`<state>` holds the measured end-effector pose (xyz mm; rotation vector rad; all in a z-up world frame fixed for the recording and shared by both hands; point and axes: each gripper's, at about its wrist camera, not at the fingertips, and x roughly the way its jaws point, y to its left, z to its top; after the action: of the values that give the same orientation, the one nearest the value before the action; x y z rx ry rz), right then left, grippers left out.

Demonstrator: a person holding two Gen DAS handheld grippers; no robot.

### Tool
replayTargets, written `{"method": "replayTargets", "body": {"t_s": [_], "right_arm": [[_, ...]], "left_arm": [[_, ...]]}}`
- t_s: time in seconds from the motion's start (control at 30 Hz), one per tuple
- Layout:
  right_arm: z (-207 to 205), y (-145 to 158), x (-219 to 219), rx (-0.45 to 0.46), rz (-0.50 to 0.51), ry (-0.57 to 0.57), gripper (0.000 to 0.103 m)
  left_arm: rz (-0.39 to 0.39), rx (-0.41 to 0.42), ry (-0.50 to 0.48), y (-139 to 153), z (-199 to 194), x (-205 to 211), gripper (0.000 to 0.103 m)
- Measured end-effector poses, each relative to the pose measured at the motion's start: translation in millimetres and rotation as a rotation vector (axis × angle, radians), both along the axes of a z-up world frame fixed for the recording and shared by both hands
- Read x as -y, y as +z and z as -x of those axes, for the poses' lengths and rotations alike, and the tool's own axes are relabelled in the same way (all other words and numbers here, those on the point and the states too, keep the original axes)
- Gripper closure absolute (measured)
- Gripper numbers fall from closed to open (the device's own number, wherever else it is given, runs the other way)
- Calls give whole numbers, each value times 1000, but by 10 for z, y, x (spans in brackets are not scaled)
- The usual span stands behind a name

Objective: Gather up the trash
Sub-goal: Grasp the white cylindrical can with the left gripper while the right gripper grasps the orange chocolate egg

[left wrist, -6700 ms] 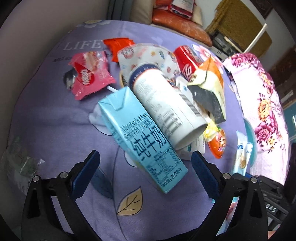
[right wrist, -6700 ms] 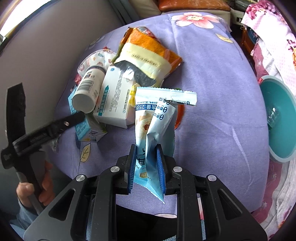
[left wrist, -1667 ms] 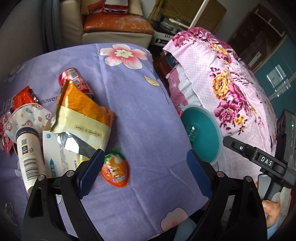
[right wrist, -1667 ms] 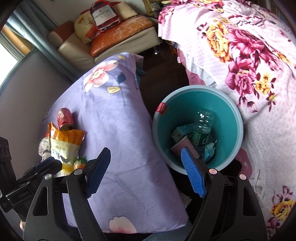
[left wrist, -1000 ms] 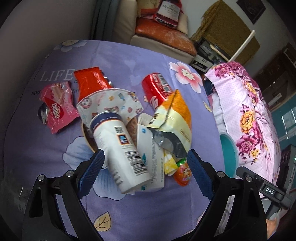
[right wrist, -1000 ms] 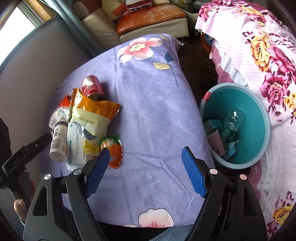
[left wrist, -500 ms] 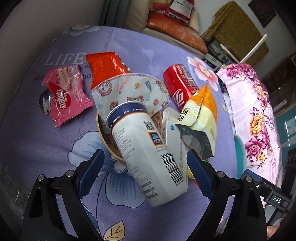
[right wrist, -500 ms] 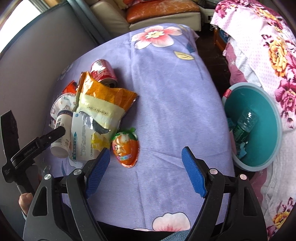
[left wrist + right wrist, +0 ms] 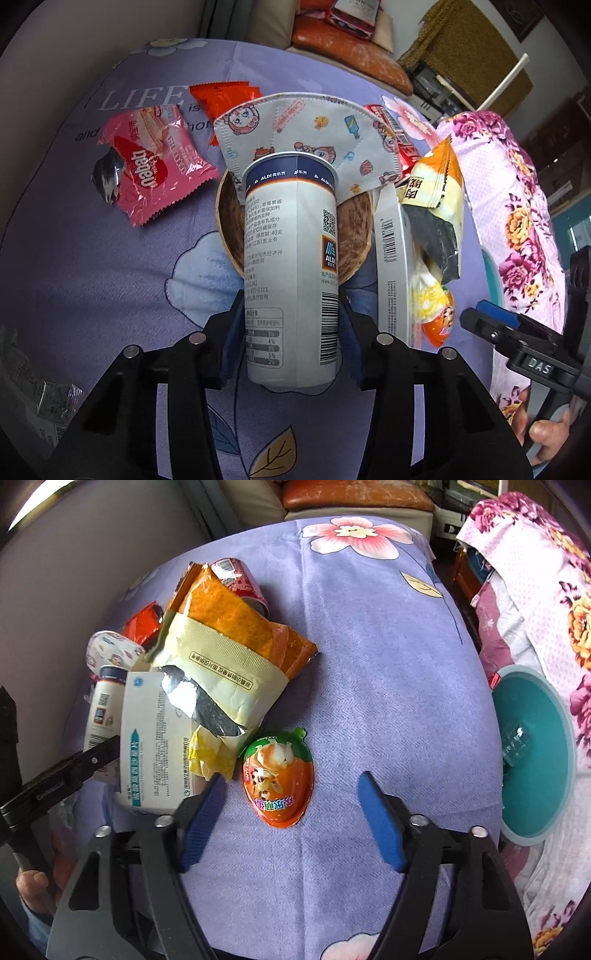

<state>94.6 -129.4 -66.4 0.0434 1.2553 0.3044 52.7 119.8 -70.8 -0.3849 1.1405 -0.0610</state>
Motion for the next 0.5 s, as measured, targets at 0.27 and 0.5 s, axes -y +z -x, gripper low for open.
{"method": "replayTargets", "body": {"t_s": [0.27, 0.5], "right_arm": [[-29, -128, -199, -5, 21, 70, 45], [-60, -221, -281, -5, 50, 93, 53]], "left_arm": [[15, -26, 12, -154, 11, -49, 51], [-22, -7, 33, -40, 25, -60, 45]]}}
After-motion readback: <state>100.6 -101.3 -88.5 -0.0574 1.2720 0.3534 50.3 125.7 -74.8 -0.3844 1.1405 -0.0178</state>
